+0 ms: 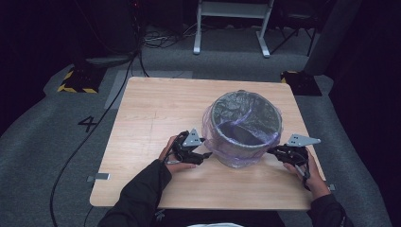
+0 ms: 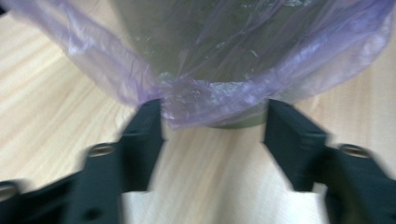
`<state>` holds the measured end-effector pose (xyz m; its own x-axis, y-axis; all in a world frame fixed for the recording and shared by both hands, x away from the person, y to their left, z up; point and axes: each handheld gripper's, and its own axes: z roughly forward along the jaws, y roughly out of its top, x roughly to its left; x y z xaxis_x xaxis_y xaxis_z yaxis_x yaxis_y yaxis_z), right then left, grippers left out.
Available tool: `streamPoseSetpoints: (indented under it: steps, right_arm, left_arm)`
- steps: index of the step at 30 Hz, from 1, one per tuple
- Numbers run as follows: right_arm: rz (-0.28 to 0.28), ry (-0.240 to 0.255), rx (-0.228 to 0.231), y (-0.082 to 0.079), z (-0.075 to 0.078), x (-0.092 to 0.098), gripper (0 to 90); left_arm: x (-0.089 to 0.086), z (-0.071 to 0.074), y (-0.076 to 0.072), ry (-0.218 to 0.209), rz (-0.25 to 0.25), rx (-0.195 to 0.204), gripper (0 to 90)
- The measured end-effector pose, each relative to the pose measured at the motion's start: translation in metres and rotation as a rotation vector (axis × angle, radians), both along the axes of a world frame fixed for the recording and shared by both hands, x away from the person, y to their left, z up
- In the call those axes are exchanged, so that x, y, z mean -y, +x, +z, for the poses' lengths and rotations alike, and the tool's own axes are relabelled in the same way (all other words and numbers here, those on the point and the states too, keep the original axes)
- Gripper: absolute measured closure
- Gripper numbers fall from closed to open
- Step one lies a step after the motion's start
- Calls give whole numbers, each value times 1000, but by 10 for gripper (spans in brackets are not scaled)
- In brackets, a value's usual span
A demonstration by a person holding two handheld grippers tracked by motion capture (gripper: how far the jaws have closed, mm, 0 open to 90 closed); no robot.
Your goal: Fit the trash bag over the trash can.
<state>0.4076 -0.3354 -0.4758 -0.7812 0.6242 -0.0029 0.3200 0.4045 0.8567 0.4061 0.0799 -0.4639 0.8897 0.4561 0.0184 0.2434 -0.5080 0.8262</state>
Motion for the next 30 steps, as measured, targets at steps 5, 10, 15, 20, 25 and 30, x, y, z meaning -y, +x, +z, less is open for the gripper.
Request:
streamPoseSetpoints:
  steps: [5,10,15,20,25,30]
  right_arm:
    - [5,29,-5,-8,7,11,575]
    - [4,41,1,-19,14,23,345]
    - [-34,55,48,-31,25,28,205]
    - [-26,88,105,-41,43,30,181]
    - [-21,156,145,-48,65,32,228]
    - [-5,182,183,-50,86,29,241]
  left_arm:
    - [-18,4,-8,-40,30,-24,168]
    - [-29,1,-19,-35,48,-25,156]
    - [-28,2,-23,-54,58,-29,159]
    - [-25,4,-23,-47,59,-23,171]
    - [-25,1,-22,-29,51,-21,169]
    - [-26,-5,-21,-16,56,-28,172]
